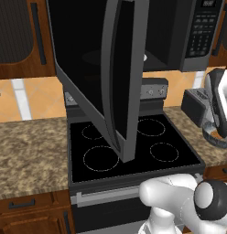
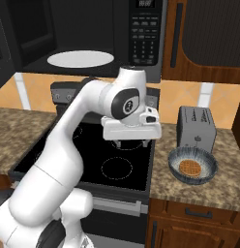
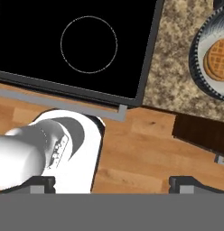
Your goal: Open the microwave, place the bowl with waffle inside the microwave, then close the microwave door and turn it on.
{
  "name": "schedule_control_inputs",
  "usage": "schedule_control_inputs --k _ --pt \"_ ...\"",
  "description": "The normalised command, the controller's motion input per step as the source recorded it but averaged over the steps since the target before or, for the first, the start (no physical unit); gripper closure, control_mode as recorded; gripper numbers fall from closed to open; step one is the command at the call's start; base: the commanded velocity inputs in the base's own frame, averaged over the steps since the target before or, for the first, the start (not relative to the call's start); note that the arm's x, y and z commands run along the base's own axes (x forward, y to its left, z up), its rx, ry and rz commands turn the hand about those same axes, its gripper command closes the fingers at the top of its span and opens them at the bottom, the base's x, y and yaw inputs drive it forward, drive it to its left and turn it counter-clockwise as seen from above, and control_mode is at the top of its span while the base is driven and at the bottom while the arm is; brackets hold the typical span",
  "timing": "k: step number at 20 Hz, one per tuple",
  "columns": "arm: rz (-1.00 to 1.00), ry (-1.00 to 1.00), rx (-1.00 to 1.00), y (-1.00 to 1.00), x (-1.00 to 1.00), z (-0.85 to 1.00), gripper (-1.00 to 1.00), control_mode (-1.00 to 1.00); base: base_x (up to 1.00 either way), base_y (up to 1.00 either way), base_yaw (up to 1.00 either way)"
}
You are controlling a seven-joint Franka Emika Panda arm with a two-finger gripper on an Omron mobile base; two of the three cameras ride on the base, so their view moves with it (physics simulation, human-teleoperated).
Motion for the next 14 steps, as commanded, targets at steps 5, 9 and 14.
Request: schedule_control_inputs --k 5,9,14 --pt "-0.03 0.00 -0.05 -0.34 0.09 -0.21 -1.00 -1.00 0.00 0.00 0.00" --pt "0.00 0.03 0.00 -0.06 0.09 -0.38 -1.00 -1.00 0.00 0.00 0.00" --pt "-0.02 0.03 -0.07 -0.11 0.54 -0.67 -1.00 -1.00 0.00 0.00 0.00"
